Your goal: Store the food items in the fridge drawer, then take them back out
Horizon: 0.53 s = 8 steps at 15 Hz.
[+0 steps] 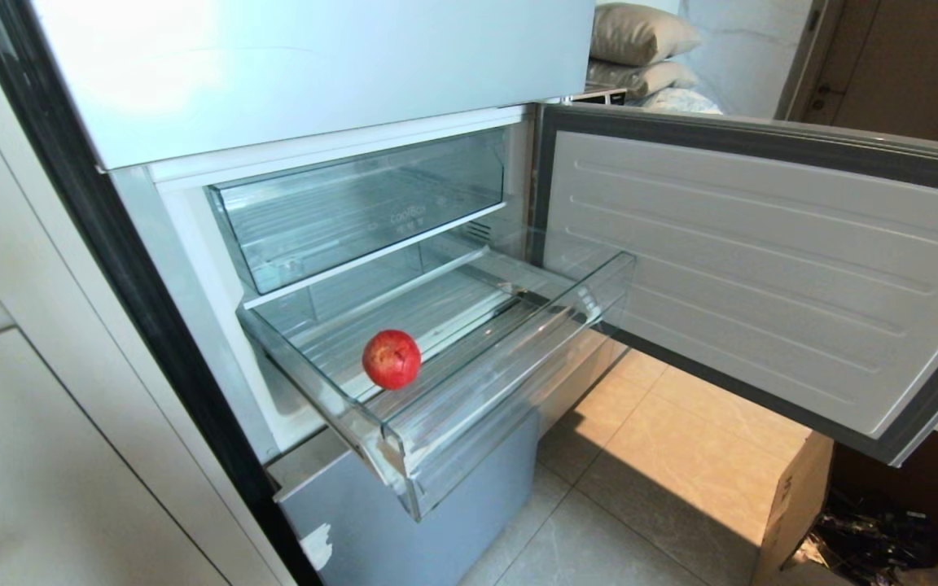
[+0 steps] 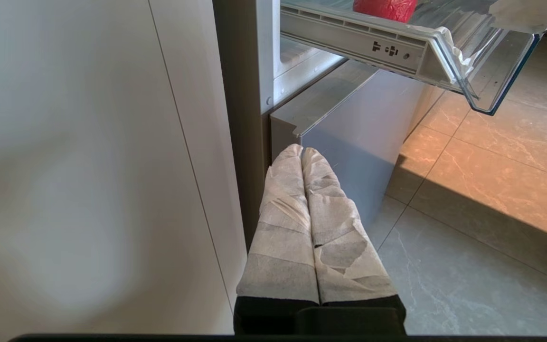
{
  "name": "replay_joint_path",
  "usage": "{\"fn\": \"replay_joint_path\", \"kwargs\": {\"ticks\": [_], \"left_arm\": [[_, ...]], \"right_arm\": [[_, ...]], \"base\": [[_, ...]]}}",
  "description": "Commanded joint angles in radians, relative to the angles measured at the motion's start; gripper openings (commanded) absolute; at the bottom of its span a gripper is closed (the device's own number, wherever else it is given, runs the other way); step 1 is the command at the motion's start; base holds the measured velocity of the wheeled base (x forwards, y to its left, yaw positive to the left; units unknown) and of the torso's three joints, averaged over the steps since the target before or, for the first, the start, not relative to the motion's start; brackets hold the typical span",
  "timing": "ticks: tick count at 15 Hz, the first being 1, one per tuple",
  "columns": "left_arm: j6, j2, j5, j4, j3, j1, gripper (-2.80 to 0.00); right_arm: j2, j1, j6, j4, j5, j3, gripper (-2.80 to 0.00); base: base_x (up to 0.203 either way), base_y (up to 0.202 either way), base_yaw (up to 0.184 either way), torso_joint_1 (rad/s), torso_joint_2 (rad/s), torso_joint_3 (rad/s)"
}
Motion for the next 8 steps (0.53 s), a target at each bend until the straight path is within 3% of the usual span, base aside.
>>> {"fn": "replay_joint_path", "kwargs": {"ticks": [1,8], "left_arm": [[0.000,0.000,0.000,0.000,0.000,0.000,-2.80],[0.000,0.000,0.000,0.000,0.000,0.000,-2.80]], "right_arm": [[0.237,-0.123,0.004,-0.058,0.038,-0.033,-2.80],[0.750,-0.327,0.006,-0.328,0.102,-0.217,-2.80]], "base": [[0.000,0.000,0.000,0.000,0.00,0.000],[0.000,0.000,0.000,0.000,0.00,0.000]]}}
